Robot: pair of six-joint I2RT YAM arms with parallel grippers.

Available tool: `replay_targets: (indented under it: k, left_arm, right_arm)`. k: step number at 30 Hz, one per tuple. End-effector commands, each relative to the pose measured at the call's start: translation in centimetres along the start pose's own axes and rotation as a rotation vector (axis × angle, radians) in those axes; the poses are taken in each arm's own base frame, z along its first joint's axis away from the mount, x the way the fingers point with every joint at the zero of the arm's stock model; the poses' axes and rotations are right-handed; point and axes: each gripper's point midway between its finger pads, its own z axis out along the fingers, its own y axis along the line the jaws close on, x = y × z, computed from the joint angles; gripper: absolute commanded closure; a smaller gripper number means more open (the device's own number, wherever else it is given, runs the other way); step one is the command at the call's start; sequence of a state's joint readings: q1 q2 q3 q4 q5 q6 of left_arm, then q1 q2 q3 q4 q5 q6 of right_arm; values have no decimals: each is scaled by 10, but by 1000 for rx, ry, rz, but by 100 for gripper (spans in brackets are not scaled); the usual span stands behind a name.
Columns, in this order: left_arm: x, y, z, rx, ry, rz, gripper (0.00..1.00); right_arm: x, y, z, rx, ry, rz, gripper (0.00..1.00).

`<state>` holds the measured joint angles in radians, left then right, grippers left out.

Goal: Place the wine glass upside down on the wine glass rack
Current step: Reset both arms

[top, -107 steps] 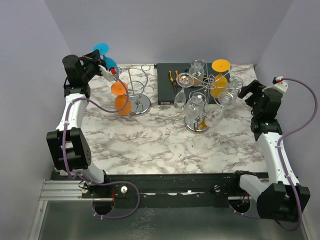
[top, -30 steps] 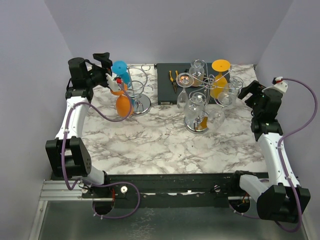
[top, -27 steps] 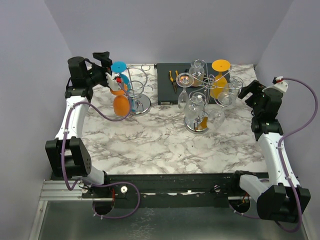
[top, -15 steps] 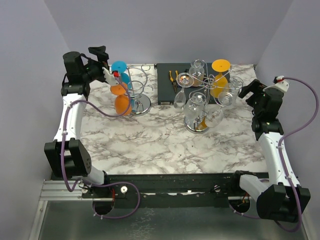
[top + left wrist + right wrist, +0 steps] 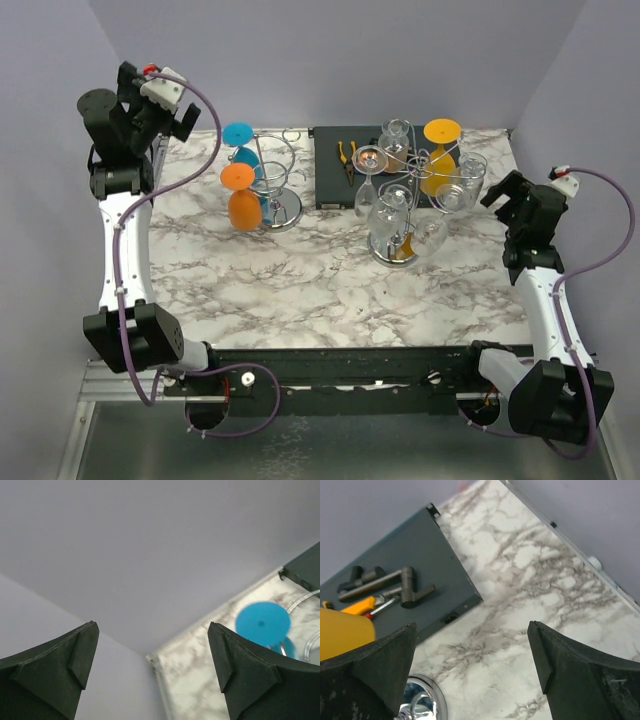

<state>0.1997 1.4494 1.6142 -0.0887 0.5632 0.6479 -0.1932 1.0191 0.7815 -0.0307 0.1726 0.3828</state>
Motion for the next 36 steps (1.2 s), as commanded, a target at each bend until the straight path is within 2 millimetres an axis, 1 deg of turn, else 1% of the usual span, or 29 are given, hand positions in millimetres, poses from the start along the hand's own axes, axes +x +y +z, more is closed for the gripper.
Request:
replay_targets:
  k: [1,2,3,4,5,8,11,13,14,16,19,21,25,27,28,31,34,36]
  left_arm:
    - [70,-26,-40,-162,178,-540,1]
    - [80,-32,-49,-182,200,-570,1]
    - [95,-44,-57,-184,232,-603,1]
    - [106,-53,-65,-190,256,-621,1]
    - [122,-66,-73,-187,294,-646,1]
    - [159,-97,-94,-194,383,-716,1]
    - [191,-127,-105,-181,443,-797,1]
    - [205,-146,-108,-170,455,-847,1]
    - [213,-158,-110,-155,462,-864,1]
    - [221,-176,-111,-136,459,-930,1]
    - [231,-194,-111,-131,449,-992,1]
    - [235,-206,-108,-123,449,-998,1]
    - [238,-221,-101,-121,436,-974,1]
    - [240,-227,-98,-125,428,-978,1]
    - [240,-230,-97,-124,427,-983,1]
    - [239,-245,-94,-95,407,-978,1]
    - [240,-263,-92,-73,396,-922,1]
    - [243,-270,-91,-68,393,-898,1]
  right_arm:
    - [14,-22,0,75,-2,31,1]
    - [19,-26,1,90,6,37,2]
    - [23,-31,1,107,11,41,2]
    - [25,-33,3,114,2,52,2]
    - [27,-35,3,115,-2,65,2]
    - [45,-39,5,108,14,91,3]
    - [66,-39,8,64,7,111,5]
    - [78,-38,9,26,-9,116,6]
    - [80,-39,9,19,-22,119,6]
    - [88,-42,9,17,-27,110,6]
    - [92,-45,10,8,-46,74,6]
    - [95,-46,12,-3,-58,39,5]
    - [102,-46,16,-19,-64,40,4]
    - [105,-46,19,-29,-65,19,0]
    - [106,-46,19,-29,-67,15,0]
    - [105,-44,23,-50,-87,3,0]
    - [110,-41,28,-75,-86,-21,0]
    - [111,-39,32,-86,-88,-32,0]
